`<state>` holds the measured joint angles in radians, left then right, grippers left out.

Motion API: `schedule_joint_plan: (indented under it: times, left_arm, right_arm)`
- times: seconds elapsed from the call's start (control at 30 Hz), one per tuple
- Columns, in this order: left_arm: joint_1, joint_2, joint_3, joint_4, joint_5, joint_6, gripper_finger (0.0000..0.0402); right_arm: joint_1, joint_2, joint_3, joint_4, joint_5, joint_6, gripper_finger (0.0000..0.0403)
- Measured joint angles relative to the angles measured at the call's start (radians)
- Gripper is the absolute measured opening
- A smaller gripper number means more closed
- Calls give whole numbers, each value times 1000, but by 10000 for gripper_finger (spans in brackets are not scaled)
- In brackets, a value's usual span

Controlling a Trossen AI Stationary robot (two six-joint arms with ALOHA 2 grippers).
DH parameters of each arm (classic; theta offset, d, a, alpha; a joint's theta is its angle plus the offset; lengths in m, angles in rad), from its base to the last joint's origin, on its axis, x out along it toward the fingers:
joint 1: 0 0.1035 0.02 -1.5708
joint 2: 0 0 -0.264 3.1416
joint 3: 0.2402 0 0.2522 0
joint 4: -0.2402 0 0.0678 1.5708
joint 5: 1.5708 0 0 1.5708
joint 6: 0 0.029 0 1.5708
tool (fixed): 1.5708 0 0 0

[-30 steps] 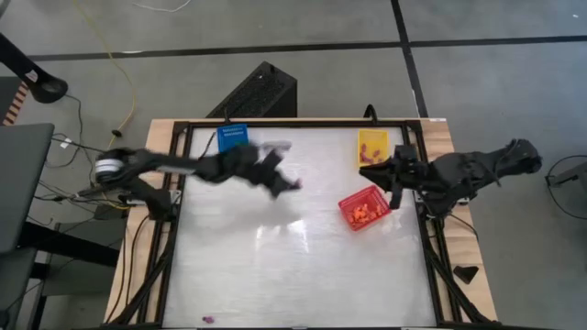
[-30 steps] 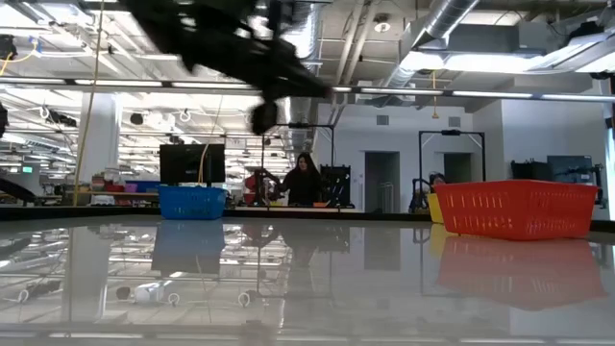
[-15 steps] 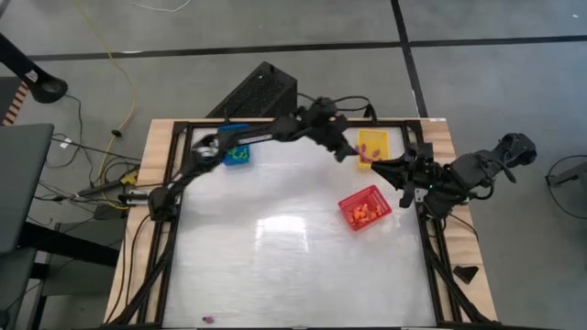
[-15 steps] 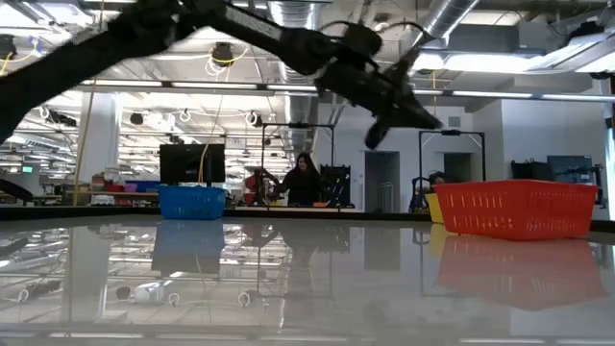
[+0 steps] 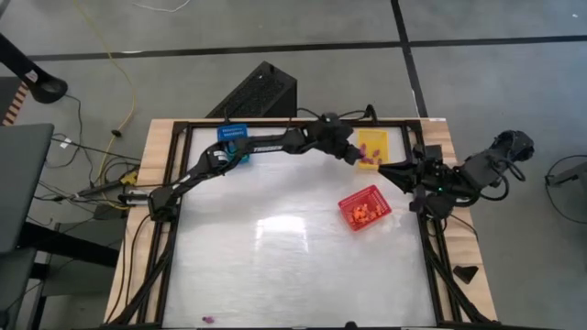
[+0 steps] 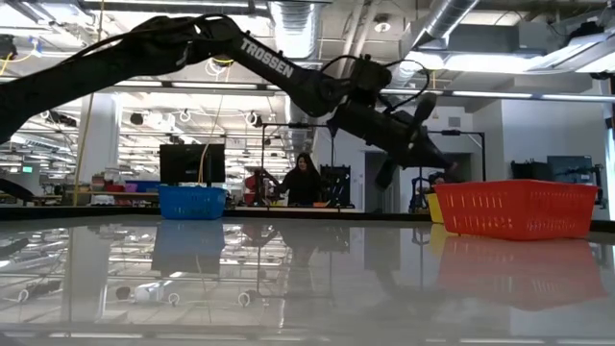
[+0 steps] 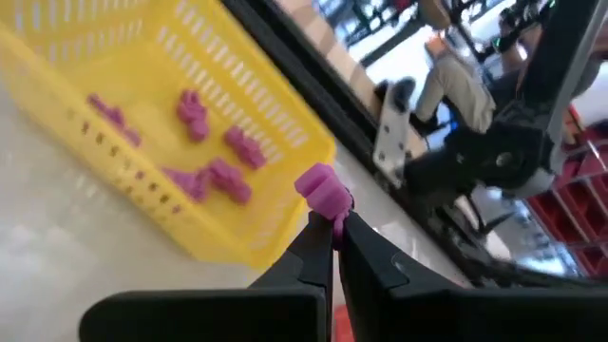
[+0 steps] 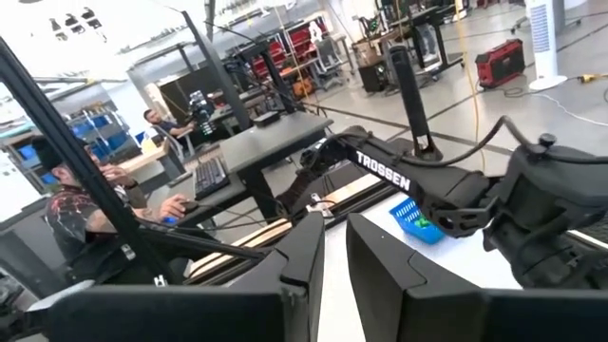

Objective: Sort Halloween decoration
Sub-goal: Put the purple skeleton toy into the yellow bin

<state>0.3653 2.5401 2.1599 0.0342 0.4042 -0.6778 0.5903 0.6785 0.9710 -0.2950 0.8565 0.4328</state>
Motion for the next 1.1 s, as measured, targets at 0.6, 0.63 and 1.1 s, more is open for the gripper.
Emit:
schedule_joint_plan:
  times: [0.6,0.63,1.1]
  left_arm:
    - [-34,-1,4,22,-127,74,41]
    - [-34,-1,4,8,-128,76,51]
    - [34,-39,3,-157,109,64,132]
  right_arm:
    - [32,2,0,15,6,4,82]
    - [38,2,0,15,6,4,82]
    - [54,9,0,-394,239,334,82]
